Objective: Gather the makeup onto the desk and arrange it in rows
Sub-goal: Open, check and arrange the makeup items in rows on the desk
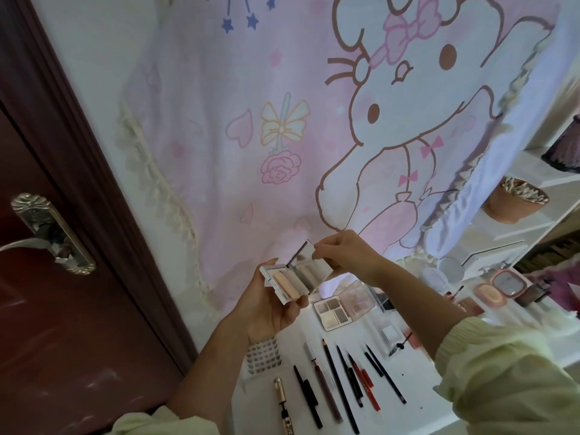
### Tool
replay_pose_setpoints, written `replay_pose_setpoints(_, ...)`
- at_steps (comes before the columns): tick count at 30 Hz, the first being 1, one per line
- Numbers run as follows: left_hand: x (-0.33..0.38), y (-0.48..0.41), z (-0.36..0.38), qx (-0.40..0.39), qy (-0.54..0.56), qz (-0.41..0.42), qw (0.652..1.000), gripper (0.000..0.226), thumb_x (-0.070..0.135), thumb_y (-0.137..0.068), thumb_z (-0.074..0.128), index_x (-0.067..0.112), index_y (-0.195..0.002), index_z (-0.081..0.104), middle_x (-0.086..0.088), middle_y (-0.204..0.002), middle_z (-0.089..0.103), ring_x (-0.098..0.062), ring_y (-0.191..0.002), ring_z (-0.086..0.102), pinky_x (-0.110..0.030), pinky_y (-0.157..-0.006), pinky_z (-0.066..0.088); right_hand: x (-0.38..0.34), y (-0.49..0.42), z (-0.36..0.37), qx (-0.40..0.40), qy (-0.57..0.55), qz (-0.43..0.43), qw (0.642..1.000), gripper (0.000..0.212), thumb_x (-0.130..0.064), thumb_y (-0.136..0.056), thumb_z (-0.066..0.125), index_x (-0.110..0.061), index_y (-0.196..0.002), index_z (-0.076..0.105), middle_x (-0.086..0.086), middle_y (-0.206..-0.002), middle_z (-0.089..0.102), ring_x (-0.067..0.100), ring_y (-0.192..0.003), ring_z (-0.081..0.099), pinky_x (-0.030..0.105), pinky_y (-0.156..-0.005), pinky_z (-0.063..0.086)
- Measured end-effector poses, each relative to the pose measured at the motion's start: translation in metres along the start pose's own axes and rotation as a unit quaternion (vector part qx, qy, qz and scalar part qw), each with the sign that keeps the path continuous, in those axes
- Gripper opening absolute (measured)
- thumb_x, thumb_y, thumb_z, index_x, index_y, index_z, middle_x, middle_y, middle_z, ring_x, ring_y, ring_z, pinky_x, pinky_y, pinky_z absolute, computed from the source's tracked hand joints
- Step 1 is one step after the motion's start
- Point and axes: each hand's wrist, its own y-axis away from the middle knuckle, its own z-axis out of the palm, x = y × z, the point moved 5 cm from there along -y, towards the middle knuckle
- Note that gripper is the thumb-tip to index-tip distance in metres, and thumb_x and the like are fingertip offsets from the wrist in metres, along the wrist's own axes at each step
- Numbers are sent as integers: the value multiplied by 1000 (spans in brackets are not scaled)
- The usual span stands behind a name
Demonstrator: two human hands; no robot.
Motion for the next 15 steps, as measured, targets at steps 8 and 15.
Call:
replay_pose_setpoints(8, -5, -19, -45, 125, -80, -23, 989, 57, 48, -85, 56, 1, -115, 67, -28, -111, 65, -33, -81, 70, -33, -61, 60, 45, -16, 2, 32, 46, 81, 995, 35, -6, -81, 60, -8, -48, 47, 1, -45, 39, 12, -41, 38, 17, -47, 37)
replay_pose_setpoints(15, -11, -59, -82, 259, -153, 30, 953, 26, 31, -92, 60, 6, -99, 64, -13, -95, 63, -27, -84, 62, -42, -82, 54, 97, -38, 11, 96, 83, 129, 983, 46, -9, -78, 66, -14, -45, 34, 2, -47, 27, 11, -41, 23, 21, -48, 24)
